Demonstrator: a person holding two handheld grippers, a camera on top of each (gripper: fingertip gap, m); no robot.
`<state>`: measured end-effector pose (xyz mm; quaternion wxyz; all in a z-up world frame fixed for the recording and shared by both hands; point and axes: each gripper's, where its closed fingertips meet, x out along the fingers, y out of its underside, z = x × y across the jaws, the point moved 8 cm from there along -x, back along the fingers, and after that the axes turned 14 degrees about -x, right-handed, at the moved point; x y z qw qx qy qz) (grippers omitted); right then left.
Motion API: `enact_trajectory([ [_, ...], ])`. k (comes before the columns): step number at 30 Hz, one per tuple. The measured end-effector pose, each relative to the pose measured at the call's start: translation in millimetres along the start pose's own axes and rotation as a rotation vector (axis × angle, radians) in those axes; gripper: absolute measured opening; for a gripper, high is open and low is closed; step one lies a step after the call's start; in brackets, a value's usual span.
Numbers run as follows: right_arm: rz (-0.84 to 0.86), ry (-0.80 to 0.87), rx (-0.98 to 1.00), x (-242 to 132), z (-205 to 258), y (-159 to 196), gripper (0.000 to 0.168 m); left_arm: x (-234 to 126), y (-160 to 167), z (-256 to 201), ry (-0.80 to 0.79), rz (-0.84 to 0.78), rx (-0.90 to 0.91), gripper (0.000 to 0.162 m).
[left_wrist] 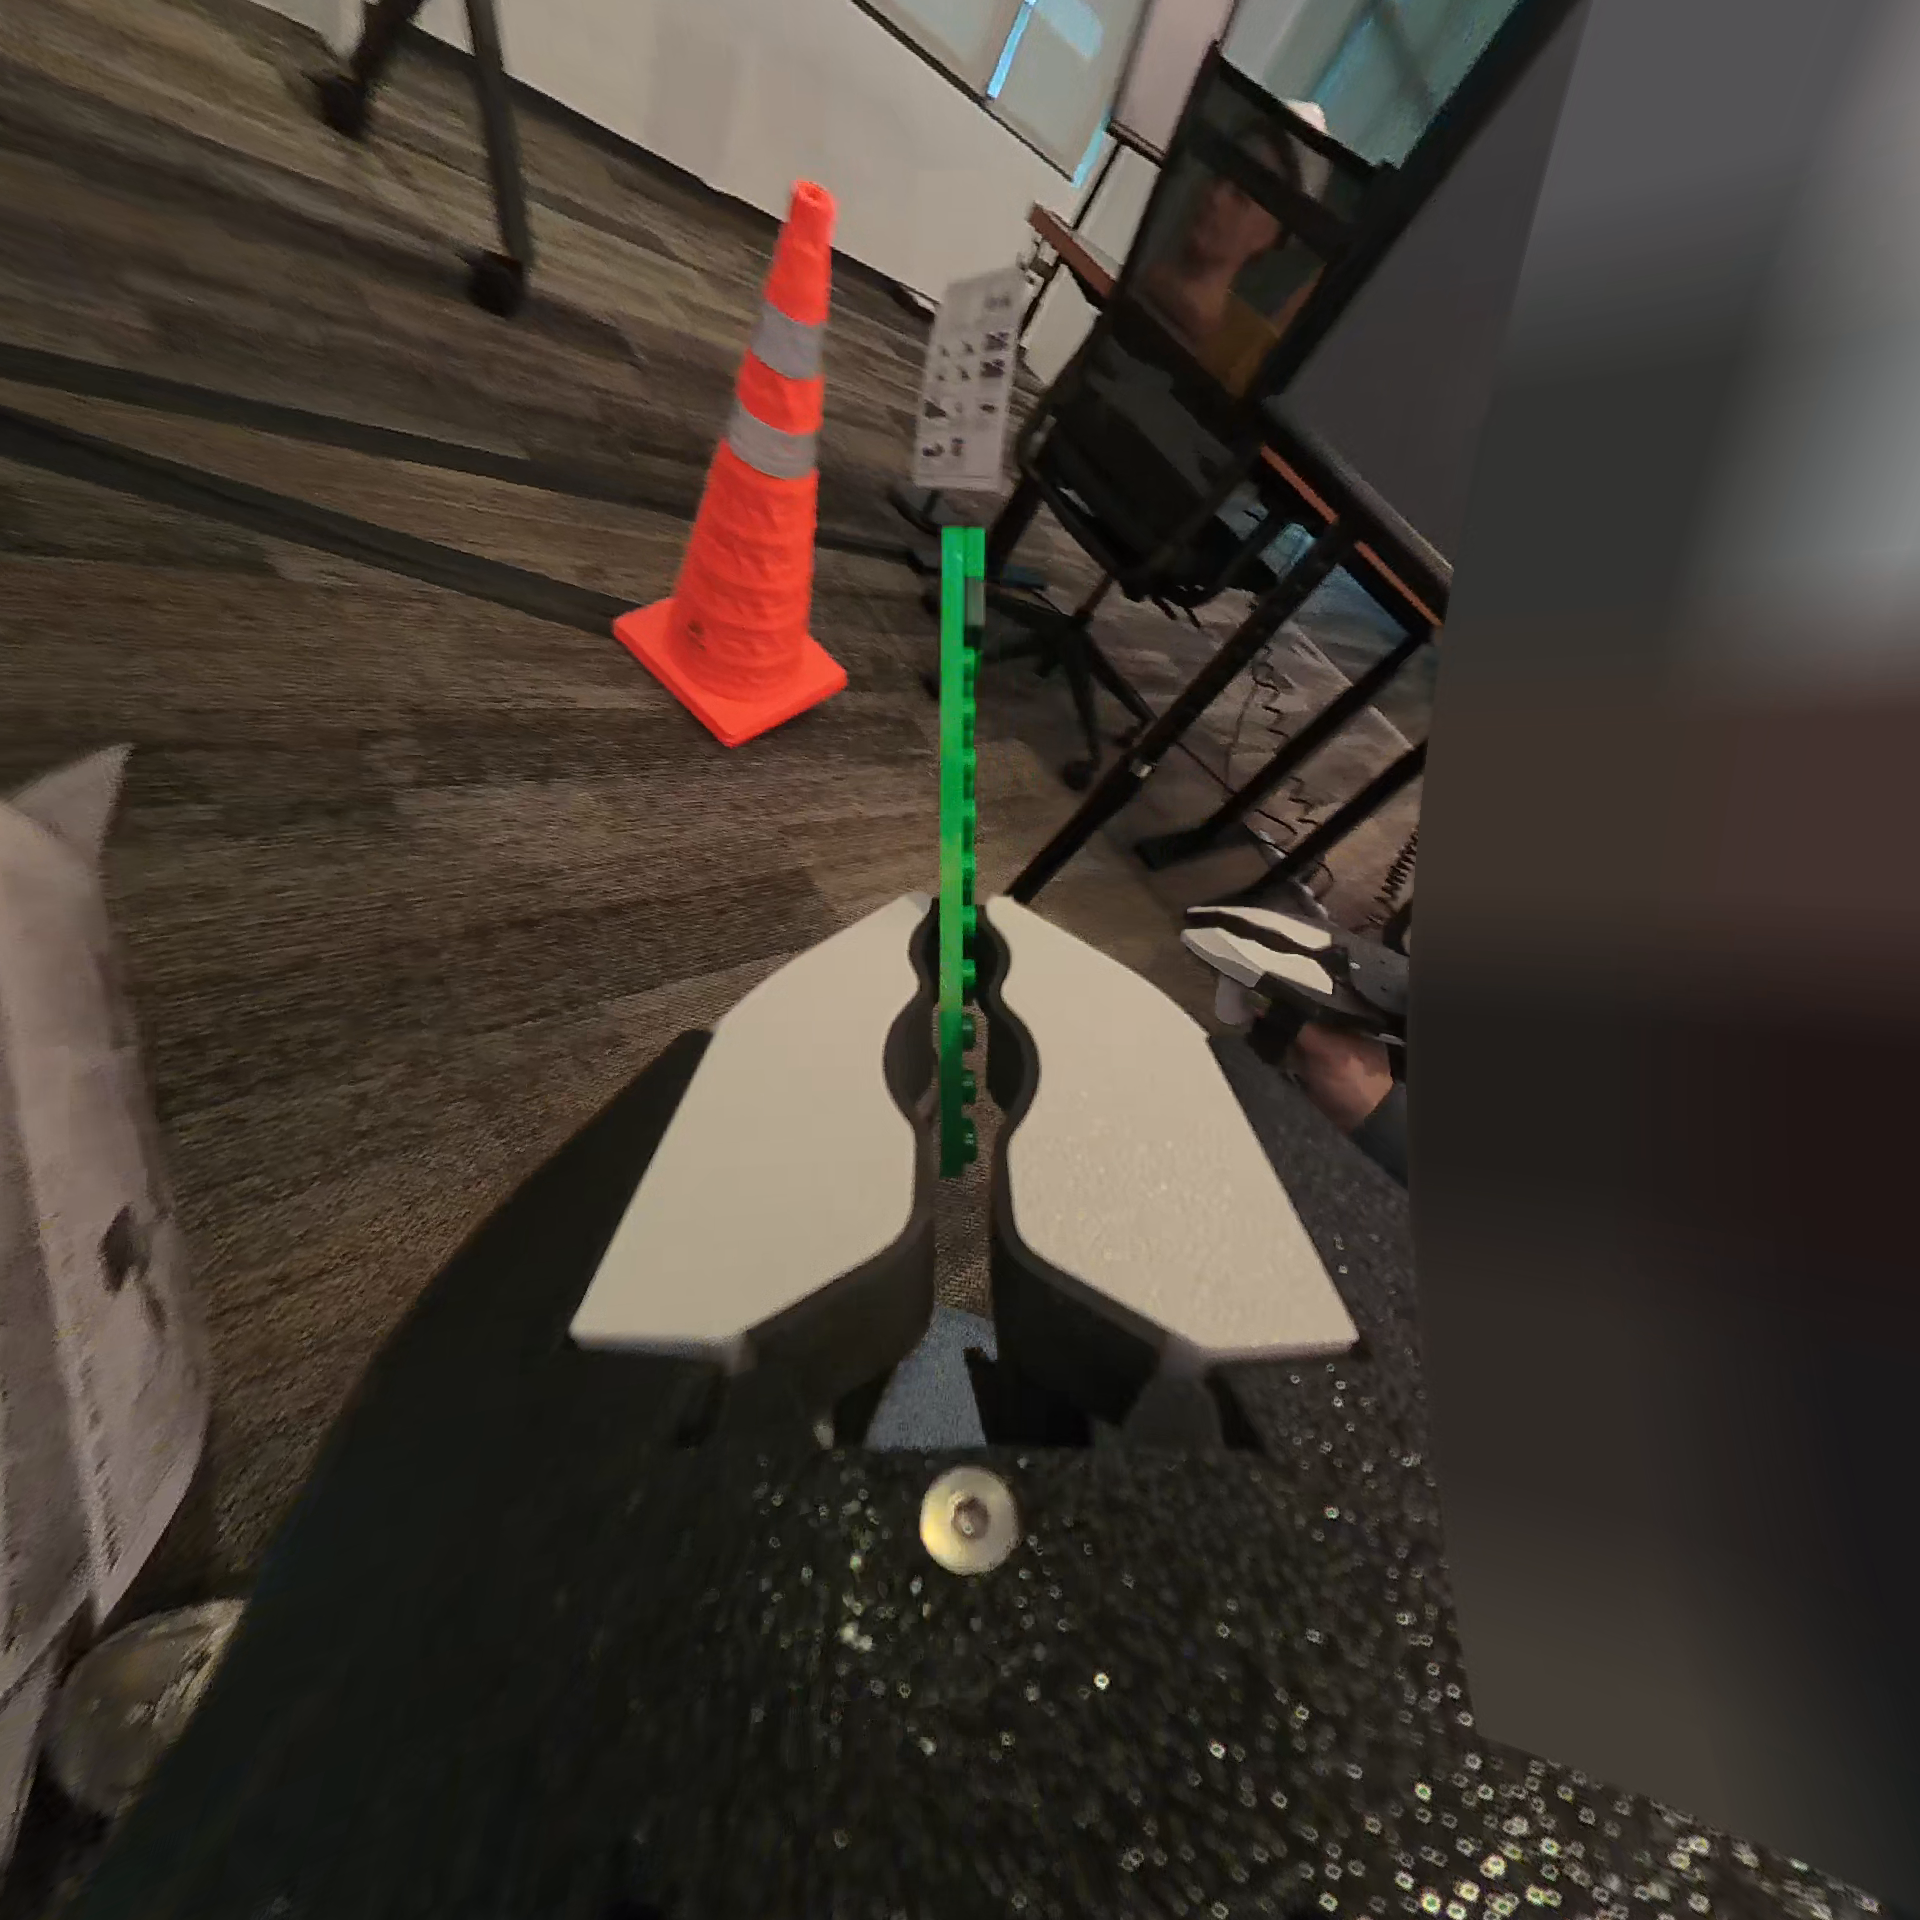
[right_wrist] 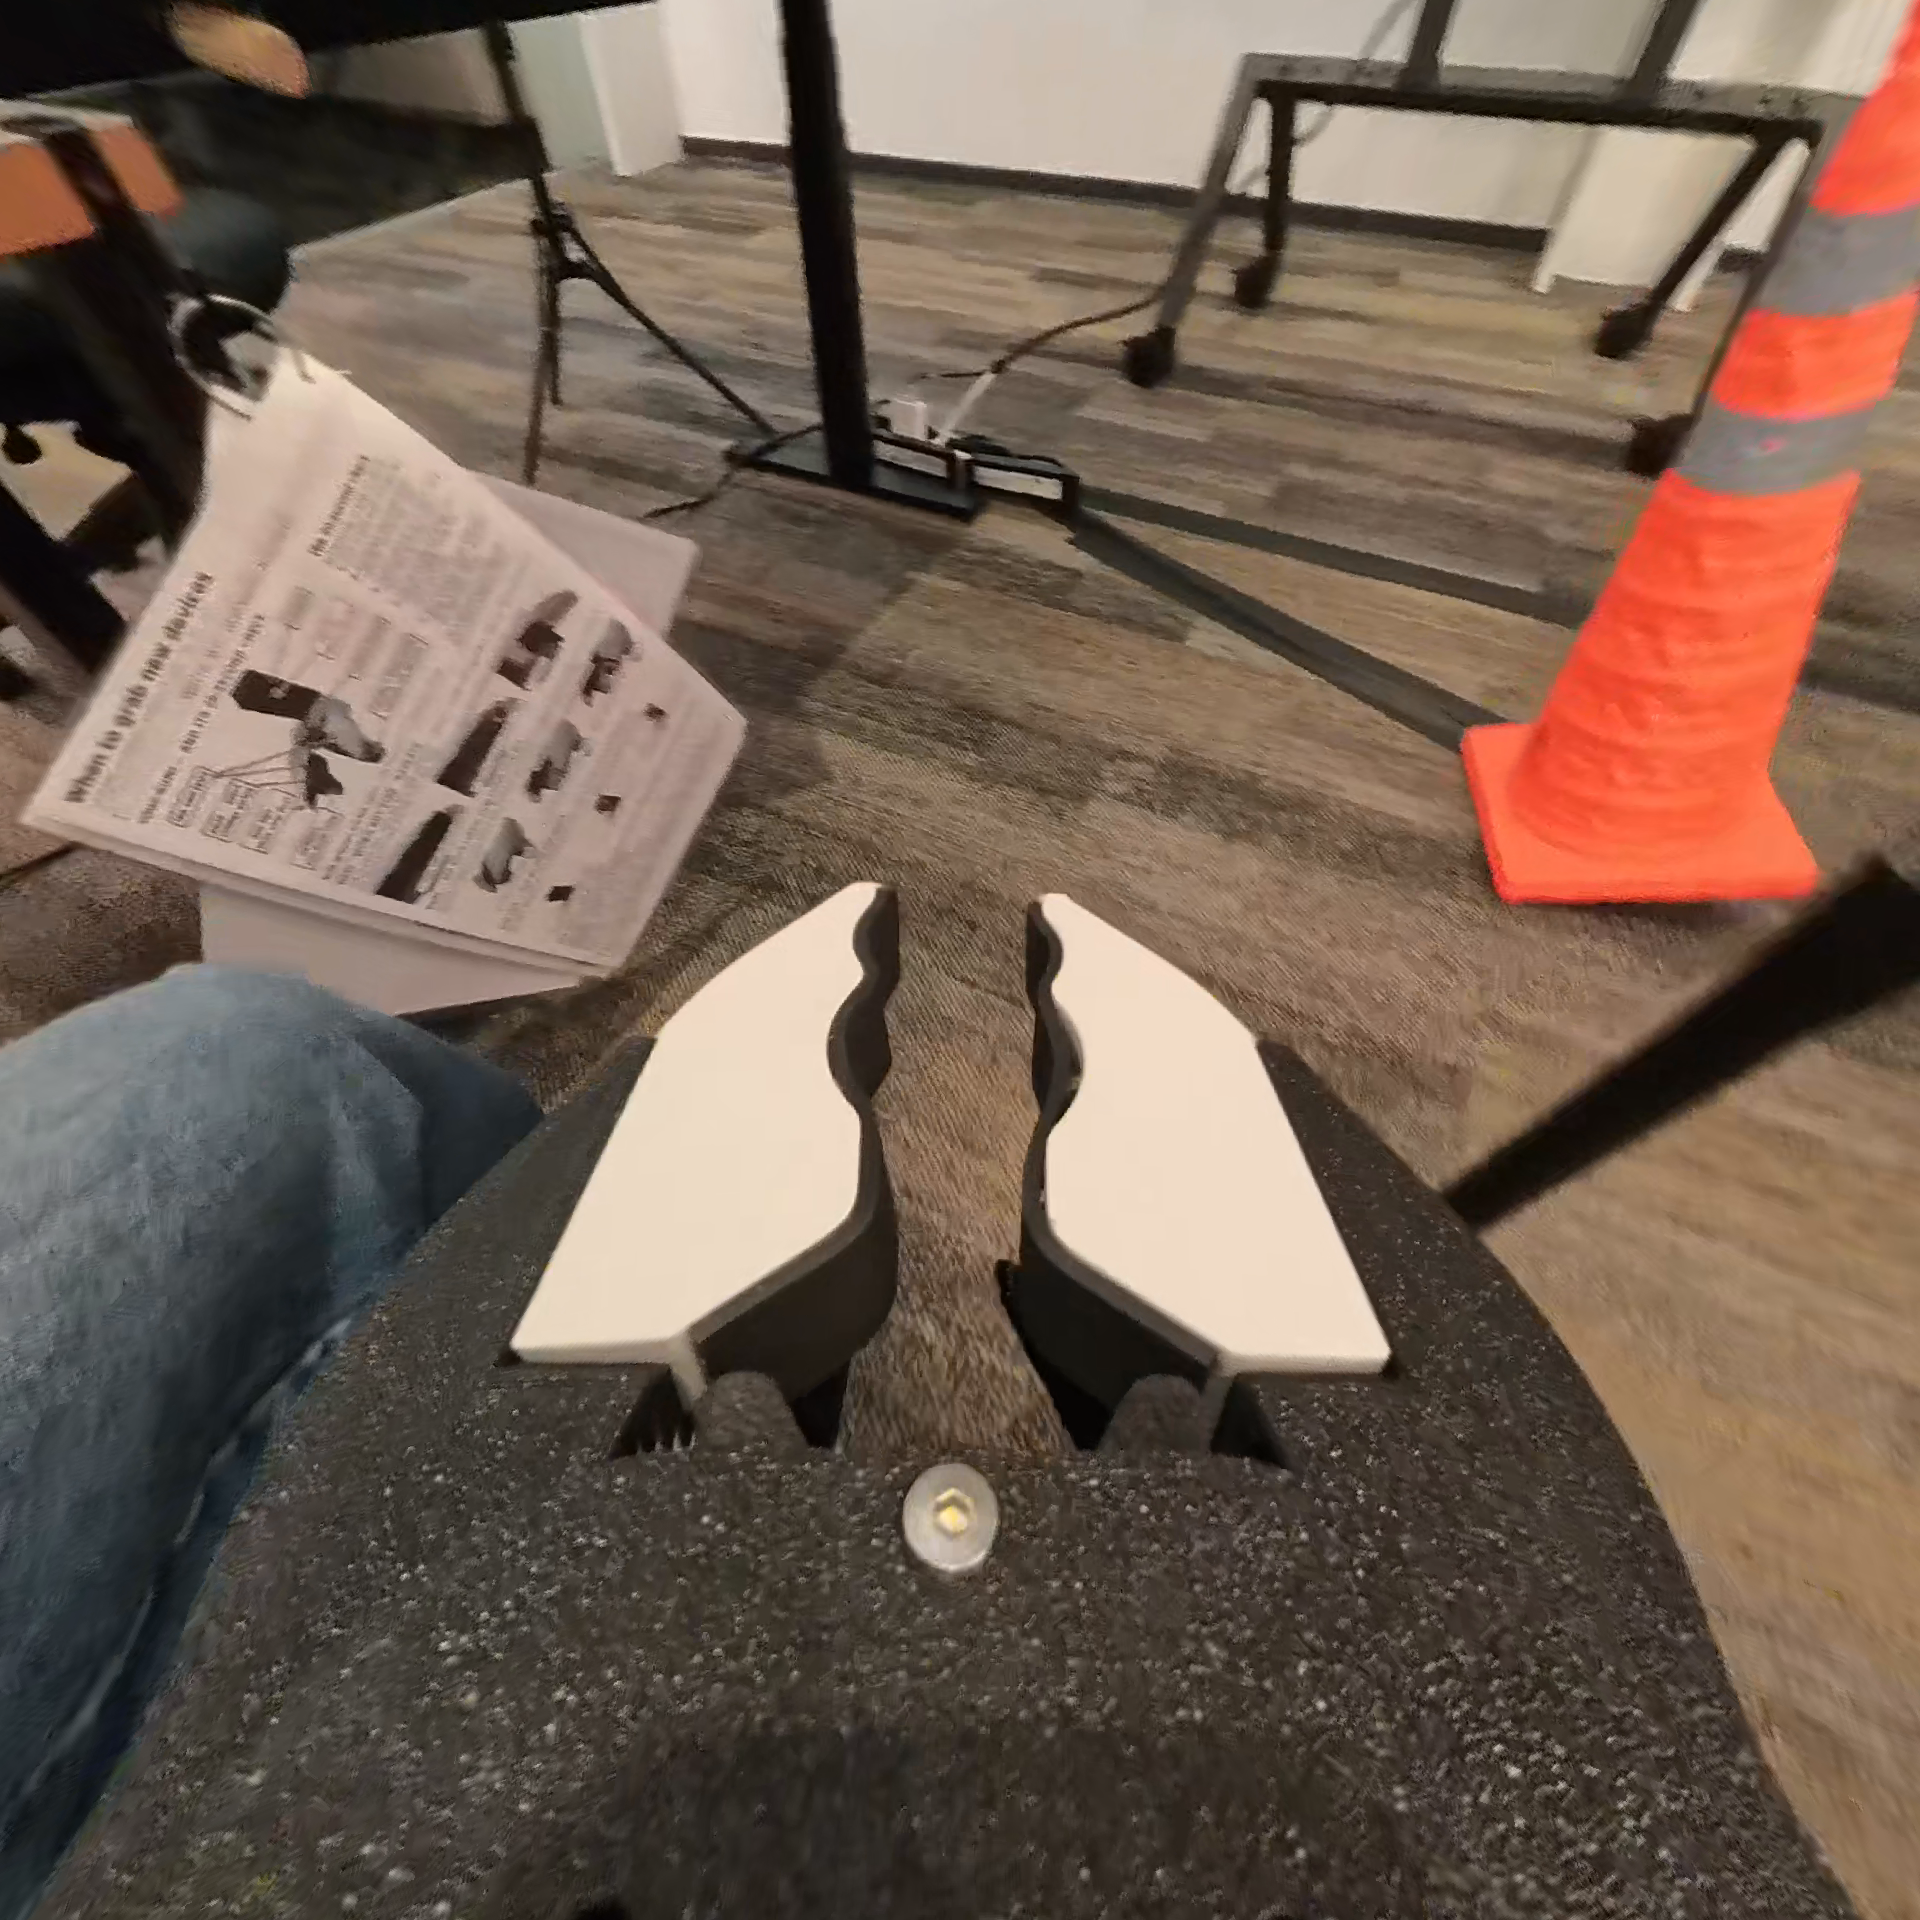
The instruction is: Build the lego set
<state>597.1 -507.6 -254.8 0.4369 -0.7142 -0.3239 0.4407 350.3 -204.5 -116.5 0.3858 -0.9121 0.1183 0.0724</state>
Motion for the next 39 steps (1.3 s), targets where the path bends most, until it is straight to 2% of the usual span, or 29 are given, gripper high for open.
enact_trajectory([
  [4,-0.065,-0.079,-0.088,33.4,29.0,-29.6,0.028,-32.5,12.4,-0.2,-0.054,-0.049,-0.028,0.004],
  [7,-0.067,-0.126,-0.177,45.9,51.8,-36.7,0.03,-41.9,22.1,-0.8,-0.058,-0.06,-0.055,0.004],
  [11,-0.071,-0.122,-0.254,41.2,55.8,-37.3,0.029,-45.7,27.0,-3.9,-0.056,-0.057,-0.056,0.004],
  [17,-0.096,-0.158,-0.174,40.4,51.5,-36.5,0.028,-44.0,23.7,-6.5,-0.042,-0.049,-0.046,0.004],
  [20,-0.081,-0.17,-0.202,42.7,54.6,-34.8,0.028,-44.7,24.5,-5.8,-0.036,-0.048,-0.045,0.004],
  [24,-0.087,-0.205,-0.246,47.0,63.3,-33.5,0.027,-63.9,27.2,-6.3,-0.012,-0.099,-0.068,0.005],
  [27,-0.138,-0.251,-0.26,54.3,77.6,-41.9,0.027,-95.0,35.9,-7.5,-0.036,-0.14,-0.076,0.004],
  [31,-0.271,-0.379,-0.227,63.8,111.0,-75.0,0.027,-151.7,57.0,-11.6,-0.091,-0.199,-0.095,0.004],
  [36,-0.437,-0.588,-0.252,66.7,197.0,-127.9,0.028,-240.3,102.0,-21.0,-0.201,-0.285,-0.135,0.004],
  [39,-0.579,-0.761,-0.234,53.8,261.1,-167.0,0.027,-293.8,137.0,-31.0,-0.27,-0.333,-0.154,0.004],
])
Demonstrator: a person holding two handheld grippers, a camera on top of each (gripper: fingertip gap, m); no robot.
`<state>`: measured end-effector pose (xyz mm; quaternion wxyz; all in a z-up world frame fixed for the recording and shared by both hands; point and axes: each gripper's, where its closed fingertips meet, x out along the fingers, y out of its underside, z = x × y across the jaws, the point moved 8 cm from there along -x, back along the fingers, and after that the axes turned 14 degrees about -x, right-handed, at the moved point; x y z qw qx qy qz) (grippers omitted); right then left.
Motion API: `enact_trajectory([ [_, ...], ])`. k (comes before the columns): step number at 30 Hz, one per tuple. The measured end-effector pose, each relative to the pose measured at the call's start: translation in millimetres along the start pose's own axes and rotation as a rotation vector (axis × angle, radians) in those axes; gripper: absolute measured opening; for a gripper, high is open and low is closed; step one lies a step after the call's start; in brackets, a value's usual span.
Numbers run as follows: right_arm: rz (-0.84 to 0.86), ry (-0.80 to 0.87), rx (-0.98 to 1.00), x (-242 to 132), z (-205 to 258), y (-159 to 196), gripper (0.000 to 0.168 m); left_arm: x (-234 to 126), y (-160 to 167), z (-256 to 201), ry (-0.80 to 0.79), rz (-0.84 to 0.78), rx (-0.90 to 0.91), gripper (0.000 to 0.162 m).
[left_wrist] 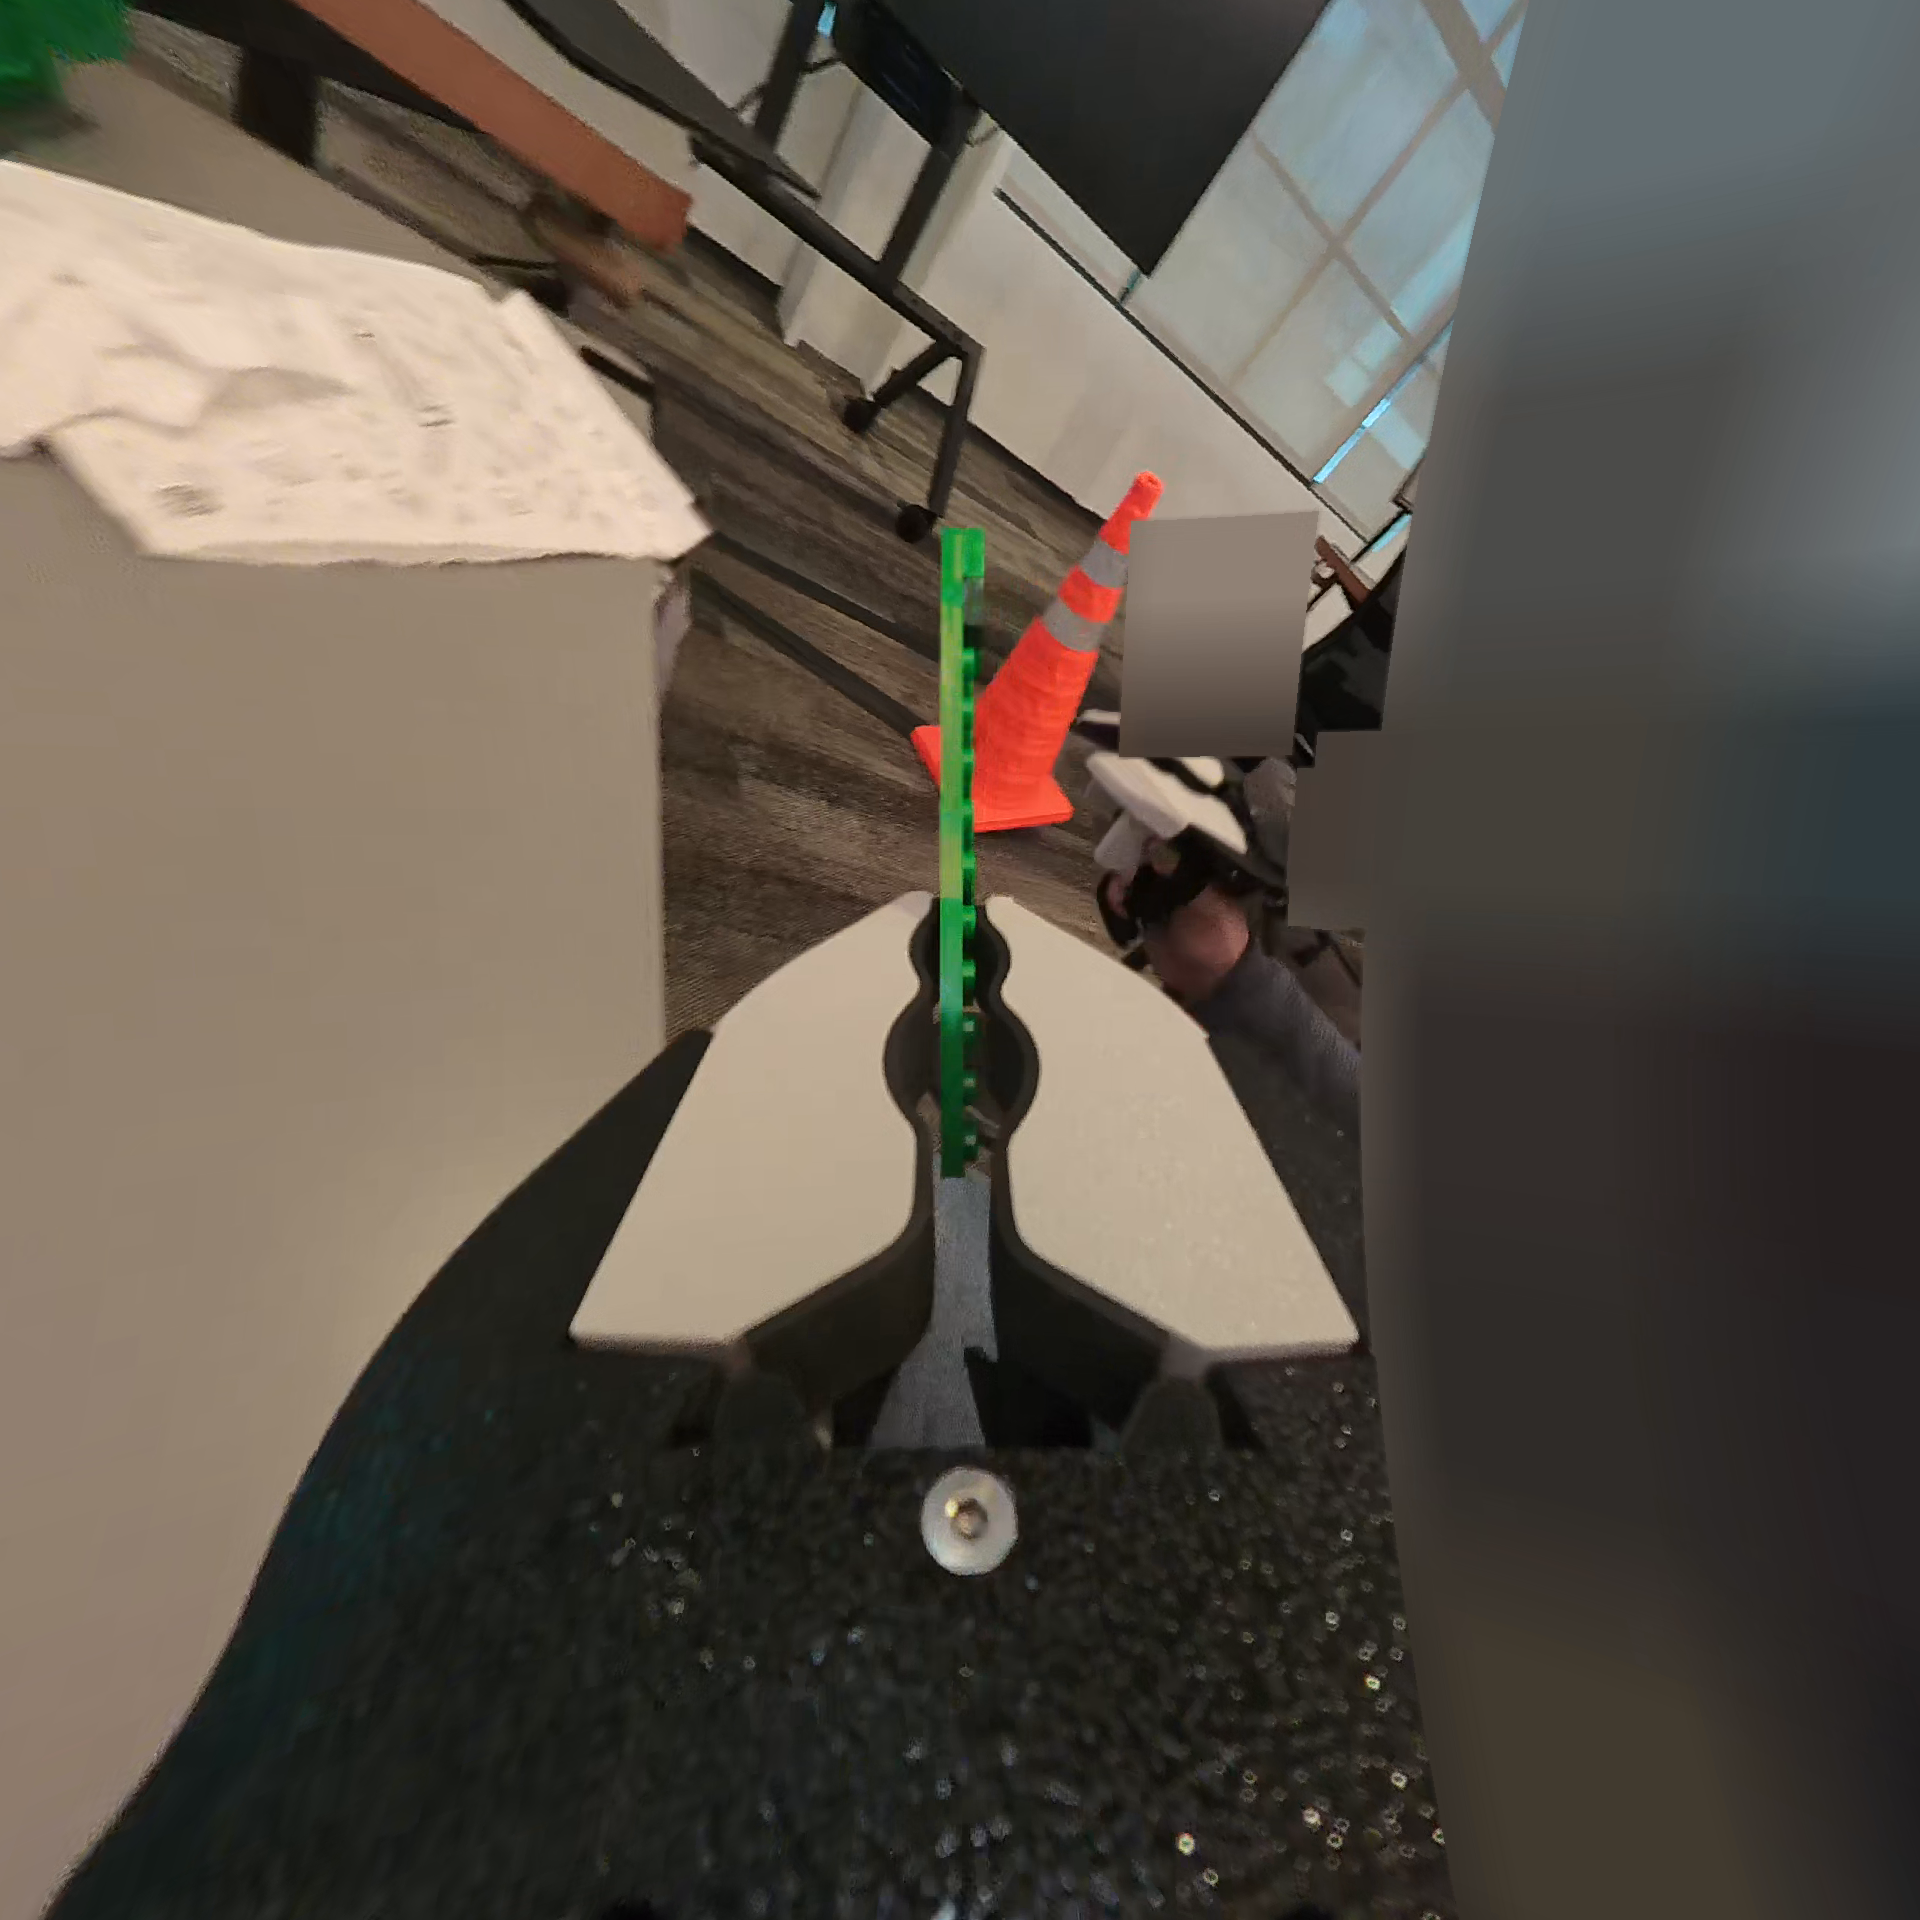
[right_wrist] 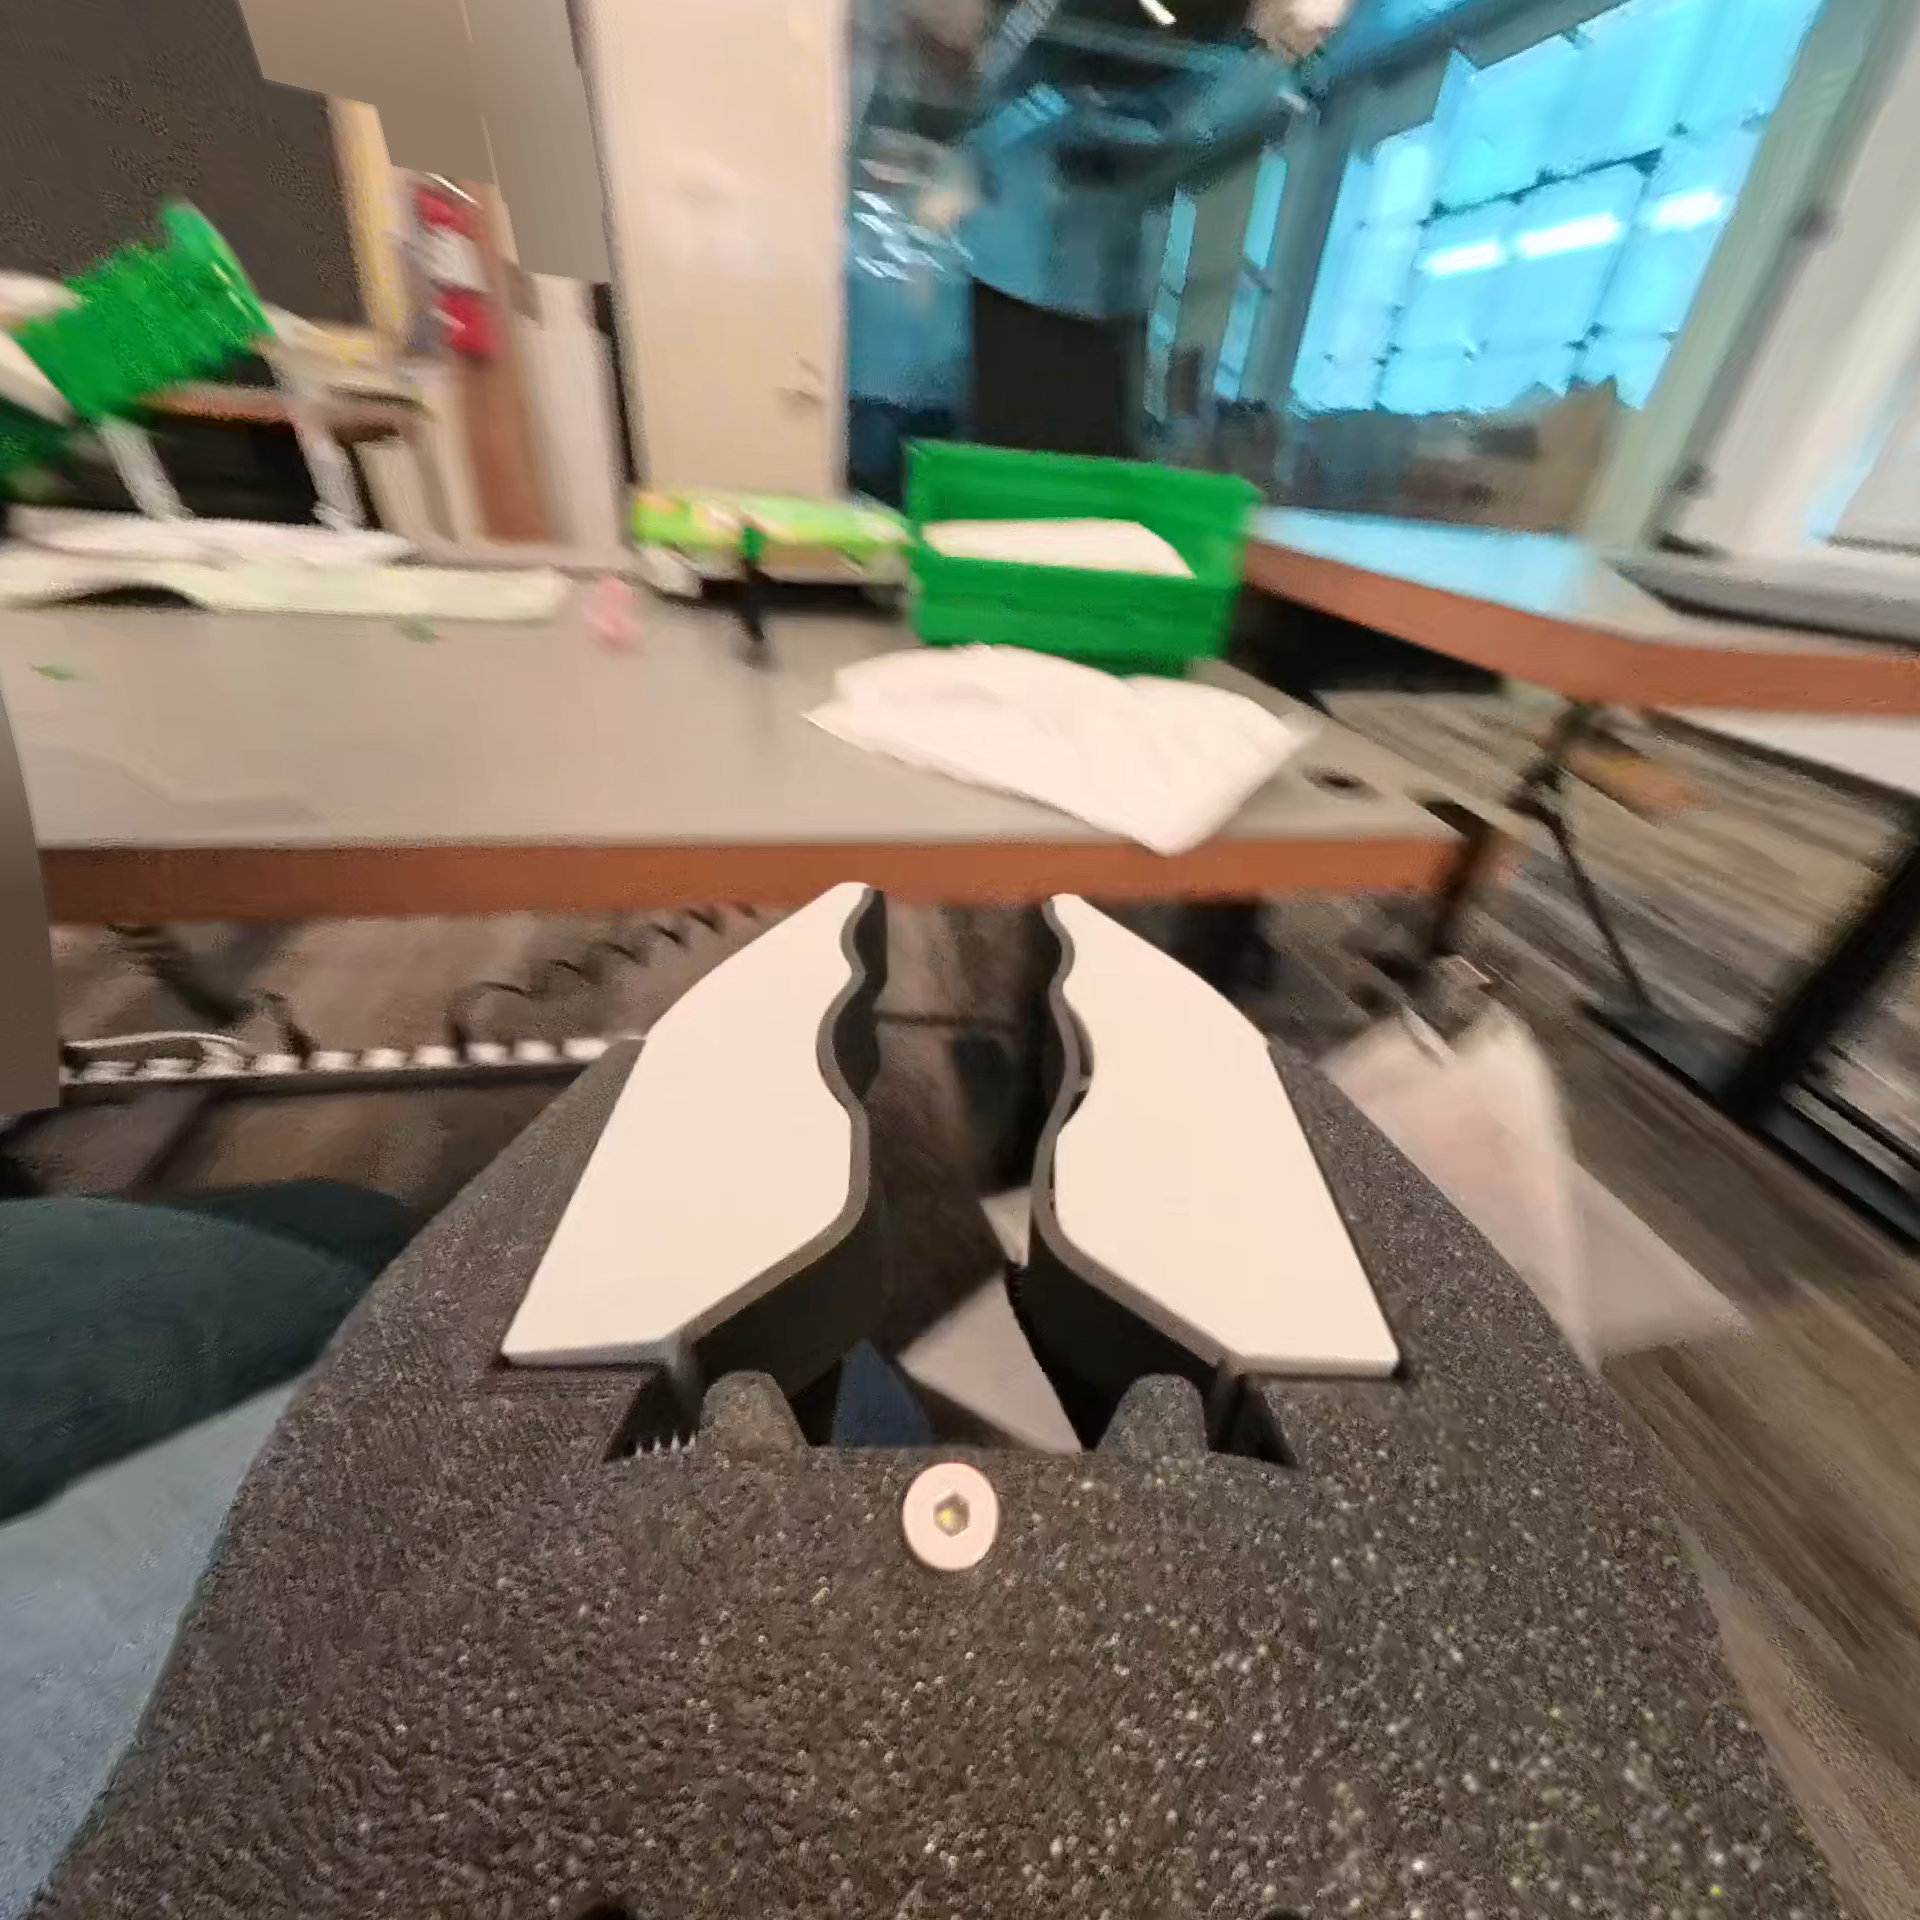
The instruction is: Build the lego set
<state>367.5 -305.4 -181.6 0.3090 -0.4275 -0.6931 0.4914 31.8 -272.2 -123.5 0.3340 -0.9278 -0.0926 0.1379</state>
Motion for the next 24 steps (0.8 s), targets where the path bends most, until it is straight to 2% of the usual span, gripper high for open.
enact_trajectory([
  [5,-0.215,-0.346,-0.009,88.2,94.1,-69.0,0.025,-104.9,38.8,4.2,-0.155,-0.069,-0.047,0.004],
  [11,-0.332,-0.775,-0.094,165.8,221.0,-144.2,0.024,-238.7,93.5,-6.8,-0.376,-0.377,-0.105,0.004],
  [14,-0.358,-0.933,-0.16,186.6,276.0,-171.3,0.024,-292.3,117.5,-9.3,-0.46,-0.511,-0.154,0.004],
  [19,-0.341,-1.149,-0.306,229.0,350.6,-187.5,0.024,-346.7,135.4,0.4,-0.564,-0.65,-0.193,0.004],
  [24,-0.335,-1.312,-0.452,262.6,398.6,-186.3,0.024,-369.7,136.9,27.2,-0.561,-0.729,-0.263,0.004],
])
